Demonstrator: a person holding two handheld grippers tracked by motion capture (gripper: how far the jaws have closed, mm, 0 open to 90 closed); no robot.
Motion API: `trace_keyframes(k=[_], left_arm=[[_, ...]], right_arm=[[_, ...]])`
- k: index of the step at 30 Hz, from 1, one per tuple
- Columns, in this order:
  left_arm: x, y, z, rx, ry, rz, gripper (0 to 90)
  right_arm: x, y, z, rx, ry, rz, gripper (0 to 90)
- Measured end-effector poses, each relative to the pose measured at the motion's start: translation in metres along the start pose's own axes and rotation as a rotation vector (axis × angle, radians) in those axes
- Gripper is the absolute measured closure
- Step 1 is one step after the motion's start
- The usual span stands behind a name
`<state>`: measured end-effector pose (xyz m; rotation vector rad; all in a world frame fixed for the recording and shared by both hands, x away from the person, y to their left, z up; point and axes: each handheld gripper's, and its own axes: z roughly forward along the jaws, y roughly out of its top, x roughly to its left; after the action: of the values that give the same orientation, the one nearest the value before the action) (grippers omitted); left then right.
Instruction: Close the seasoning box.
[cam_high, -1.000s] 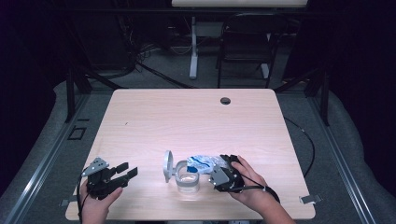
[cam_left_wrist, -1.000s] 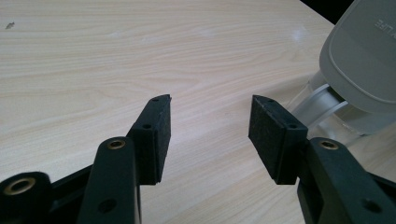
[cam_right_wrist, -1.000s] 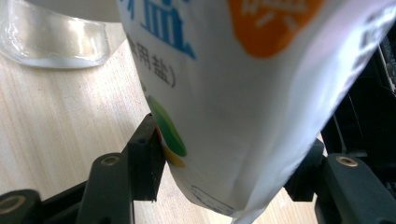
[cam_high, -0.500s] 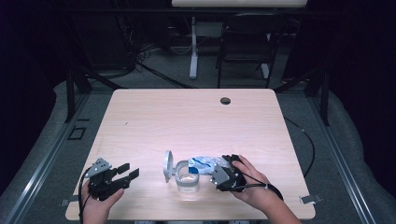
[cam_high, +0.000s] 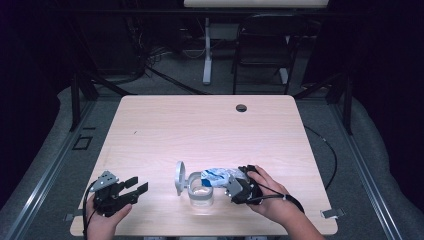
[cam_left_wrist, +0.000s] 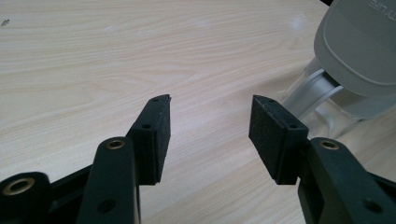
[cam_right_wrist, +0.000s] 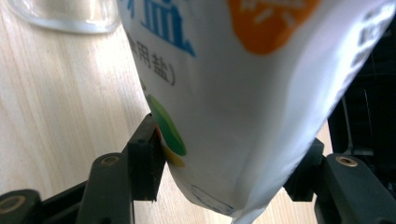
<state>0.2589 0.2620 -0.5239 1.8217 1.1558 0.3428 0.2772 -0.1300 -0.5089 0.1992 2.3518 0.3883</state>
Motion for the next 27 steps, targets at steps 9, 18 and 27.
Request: trace_keyframes(k=[9, 18, 27], left_arm=[[-0.0003, -0.0005, 0.0007, 0.001, 0.003, -0.002, 48.9], [-0.0004, -0.0004, -0.0001, 0.007, 0.001, 0.0, 48.9], [-0.0003, -0.0008, 0.0002, 0.004, 0.003, 0.0, 48.9]], right_arm=[[-0.0046, -0.0005, -0.0006, 0.02, -0.007, -0.039, 41.8], [-0.008, 0.0031, -0.0034, 0.039, -0.003, -0.081, 41.9], [-0.0095, 0.0048, -0.0038, 0.055, -0.002, -0.121, 41.9]])
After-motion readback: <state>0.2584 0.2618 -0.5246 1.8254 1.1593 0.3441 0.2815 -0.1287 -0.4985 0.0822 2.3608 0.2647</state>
